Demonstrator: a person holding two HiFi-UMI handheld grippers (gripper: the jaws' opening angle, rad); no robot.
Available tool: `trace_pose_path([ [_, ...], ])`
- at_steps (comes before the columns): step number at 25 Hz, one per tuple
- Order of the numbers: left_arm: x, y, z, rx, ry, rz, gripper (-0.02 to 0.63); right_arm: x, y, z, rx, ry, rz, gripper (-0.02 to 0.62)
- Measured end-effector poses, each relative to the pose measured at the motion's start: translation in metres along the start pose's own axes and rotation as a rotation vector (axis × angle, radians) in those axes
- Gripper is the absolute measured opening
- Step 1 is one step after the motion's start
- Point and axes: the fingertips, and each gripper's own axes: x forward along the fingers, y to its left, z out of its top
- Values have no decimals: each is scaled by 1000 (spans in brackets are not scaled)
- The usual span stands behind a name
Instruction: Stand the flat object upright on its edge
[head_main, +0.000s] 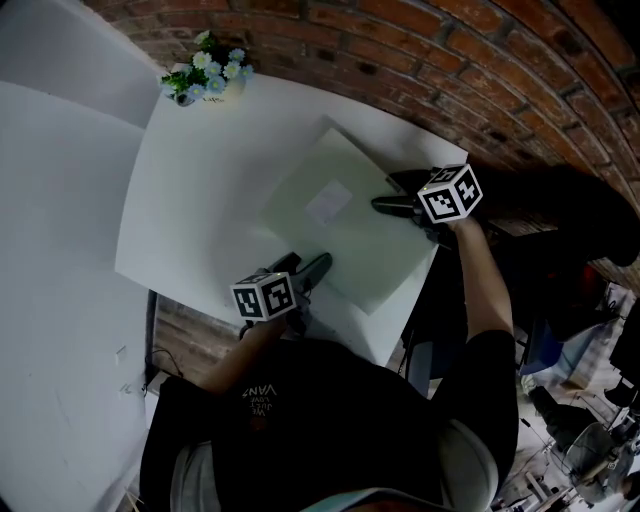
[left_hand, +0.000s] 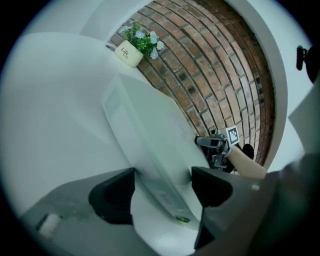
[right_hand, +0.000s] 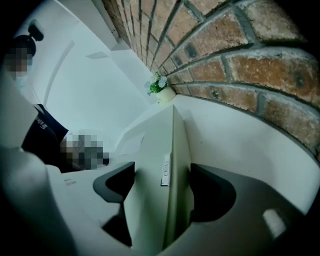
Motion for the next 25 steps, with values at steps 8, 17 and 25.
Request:
trace_pose_path([
  [8,-6,-6,15,76,-6,-9,356,-18,12,-2,10,-98,-73,334],
  [17,-18,-14,27,150,-14,-24,354,-35,32,-6,19,-194,-142,334],
  [25,-31,-25,38,226,-23,-46,348,-52,54,-13,23,-274,-208,334],
])
